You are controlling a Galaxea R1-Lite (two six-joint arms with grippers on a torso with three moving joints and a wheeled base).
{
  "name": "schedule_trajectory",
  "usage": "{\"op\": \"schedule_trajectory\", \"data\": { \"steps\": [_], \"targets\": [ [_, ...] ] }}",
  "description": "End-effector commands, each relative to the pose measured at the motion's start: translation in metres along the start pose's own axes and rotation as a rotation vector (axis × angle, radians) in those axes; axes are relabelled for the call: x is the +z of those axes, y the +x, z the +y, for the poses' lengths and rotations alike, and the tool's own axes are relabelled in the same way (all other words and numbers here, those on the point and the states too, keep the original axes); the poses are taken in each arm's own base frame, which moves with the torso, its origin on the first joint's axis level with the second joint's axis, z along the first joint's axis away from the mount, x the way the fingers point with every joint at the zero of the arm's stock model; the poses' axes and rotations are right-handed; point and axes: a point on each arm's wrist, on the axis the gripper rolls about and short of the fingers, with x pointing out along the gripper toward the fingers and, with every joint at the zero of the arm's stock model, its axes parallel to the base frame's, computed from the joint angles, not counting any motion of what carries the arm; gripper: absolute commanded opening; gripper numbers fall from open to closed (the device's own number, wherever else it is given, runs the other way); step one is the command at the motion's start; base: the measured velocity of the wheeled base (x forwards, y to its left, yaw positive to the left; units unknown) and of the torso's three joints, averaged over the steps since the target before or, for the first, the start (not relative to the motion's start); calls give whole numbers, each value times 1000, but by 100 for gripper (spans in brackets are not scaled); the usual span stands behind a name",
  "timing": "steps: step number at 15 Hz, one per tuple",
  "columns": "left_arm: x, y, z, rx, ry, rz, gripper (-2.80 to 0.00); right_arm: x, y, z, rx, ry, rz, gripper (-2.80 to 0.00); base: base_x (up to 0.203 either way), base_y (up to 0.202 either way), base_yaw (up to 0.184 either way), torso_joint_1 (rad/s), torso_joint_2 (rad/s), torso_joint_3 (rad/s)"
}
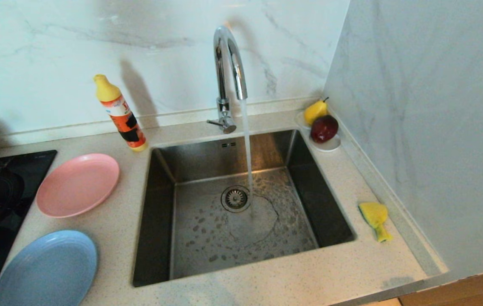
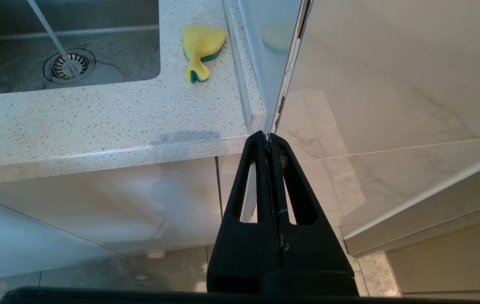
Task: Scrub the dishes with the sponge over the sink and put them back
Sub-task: Pick up a bowl and the sponge
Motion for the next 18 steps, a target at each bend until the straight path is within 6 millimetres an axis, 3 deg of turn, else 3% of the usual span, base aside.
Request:
{"op": "schedule_trajectory", "data": {
  "steps": [1,4,8,10,15,18],
  "targets": [
    [10,35,16,20,-46,66,-280,0,0,0,1,0,0,-280,0,0,0,0,0,0],
    [19,61,58,-36,-107,99,-280,0,0,0,1,0,0,-280,0,0,0,0,0,0],
    [22,110,107,-51,-156,95,-280,0,0,0,0,0,0,-280,0,0,0,0,0,0],
    [27,119,113,-158,-167,94,-280,0,0,0,0,0,0,-280,0,0,0,0,0,0],
    [24,155,122,-224,-182,164,-280,0,0,0,0,0,0,-280,0,0,0,0,0,0],
    [16,160,122,-279,-106,194,-280,0,0,0,0,0,0,-280,0,0,0,0,0,0]
  ]
}}
